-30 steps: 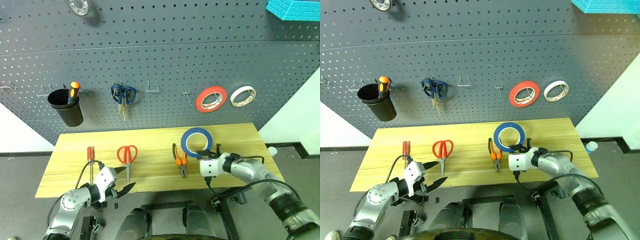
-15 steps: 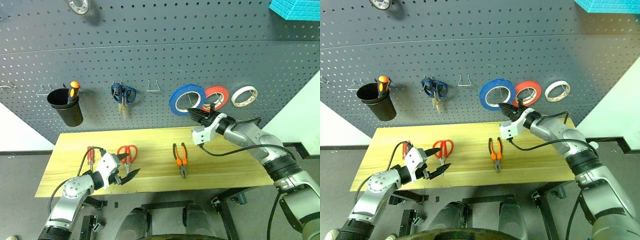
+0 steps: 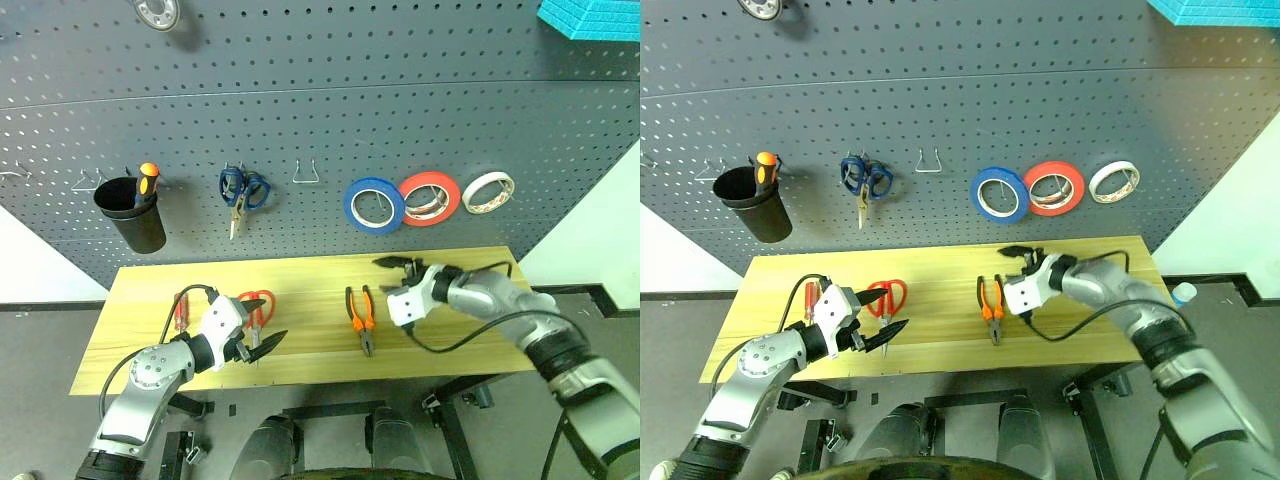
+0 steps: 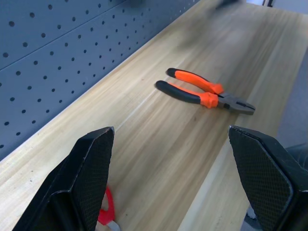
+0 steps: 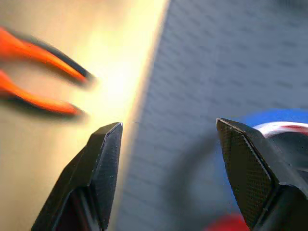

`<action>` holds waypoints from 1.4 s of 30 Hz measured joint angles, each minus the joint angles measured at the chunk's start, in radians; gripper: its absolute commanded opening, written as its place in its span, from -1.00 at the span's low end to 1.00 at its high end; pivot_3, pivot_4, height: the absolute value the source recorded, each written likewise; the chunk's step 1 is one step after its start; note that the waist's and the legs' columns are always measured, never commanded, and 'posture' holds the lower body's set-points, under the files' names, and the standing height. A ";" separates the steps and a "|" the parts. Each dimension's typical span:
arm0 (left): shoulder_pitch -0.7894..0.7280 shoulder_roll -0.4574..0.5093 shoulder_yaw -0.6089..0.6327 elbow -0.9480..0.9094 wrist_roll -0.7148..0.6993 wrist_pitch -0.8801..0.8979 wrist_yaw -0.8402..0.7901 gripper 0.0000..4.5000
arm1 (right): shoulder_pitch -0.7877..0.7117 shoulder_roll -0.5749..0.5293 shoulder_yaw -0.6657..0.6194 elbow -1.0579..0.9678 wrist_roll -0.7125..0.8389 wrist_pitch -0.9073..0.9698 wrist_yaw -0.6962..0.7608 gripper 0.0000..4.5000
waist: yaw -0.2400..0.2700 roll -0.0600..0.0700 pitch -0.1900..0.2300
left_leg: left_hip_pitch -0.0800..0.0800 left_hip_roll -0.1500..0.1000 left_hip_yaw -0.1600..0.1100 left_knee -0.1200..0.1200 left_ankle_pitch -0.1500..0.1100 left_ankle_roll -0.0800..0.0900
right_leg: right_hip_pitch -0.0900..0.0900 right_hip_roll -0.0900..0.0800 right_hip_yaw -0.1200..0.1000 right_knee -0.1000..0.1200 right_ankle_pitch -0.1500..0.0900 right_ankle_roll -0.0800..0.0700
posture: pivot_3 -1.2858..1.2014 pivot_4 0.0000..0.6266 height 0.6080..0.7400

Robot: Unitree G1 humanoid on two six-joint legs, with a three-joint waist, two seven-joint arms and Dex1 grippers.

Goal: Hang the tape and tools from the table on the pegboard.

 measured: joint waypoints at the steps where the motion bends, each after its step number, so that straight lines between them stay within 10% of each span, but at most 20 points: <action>1: -0.005 0.008 0.000 -0.013 0.000 0.020 -0.003 0.76 | 0.016 0.039 -0.003 0.006 0.056 0.035 0.037 0.54 | -0.006 0.000 0.000 | 0.000 0.000 0.000 0.000 0.000 0.000 | 0.000 0.000 0.000 0.000 0.000 0.000 | -0.01 -0.75 0.88; 5: -0.028 0.056 0.000 -0.039 -0.014 0.078 -0.030 0.76 | 0.046 0.119 -0.012 0.013 0.210 0.189 0.177 0.99 | -0.018 0.001 0.001 | 0.001 0.000 0.000 0.002 0.000 0.000 | 0.001 0.001 0.000 0.001 -0.001 0.001 | -0.01 -0.74 0.88; 25: -0.064 0.297 -0.025 0.196 -0.036 -0.020 -0.438 0.76 | 0.003 0.525 -0.160 -0.142 0.345 1.515 -0.028 0.99 | -0.030 0.007 0.005 | 0.000 0.014 0.000 -0.001 0.000 0.000 | -0.007 0.015 0.000 0.004 0.003 -0.006 | -0.06 -0.70 0.88; 42: -0.233 0.290 -0.072 0.609 0.034 -0.299 -0.557 0.76 | -0.109 0.718 -0.245 0.005 0.428 1.663 -0.261 0.99 | -0.114 0.007 0.005 | -0.001 0.015 -0.001 -0.002 0.000 0.000 | -0.009 0.015 0.000 0.004 0.008 -0.006 | -0.10 -0.70 0.88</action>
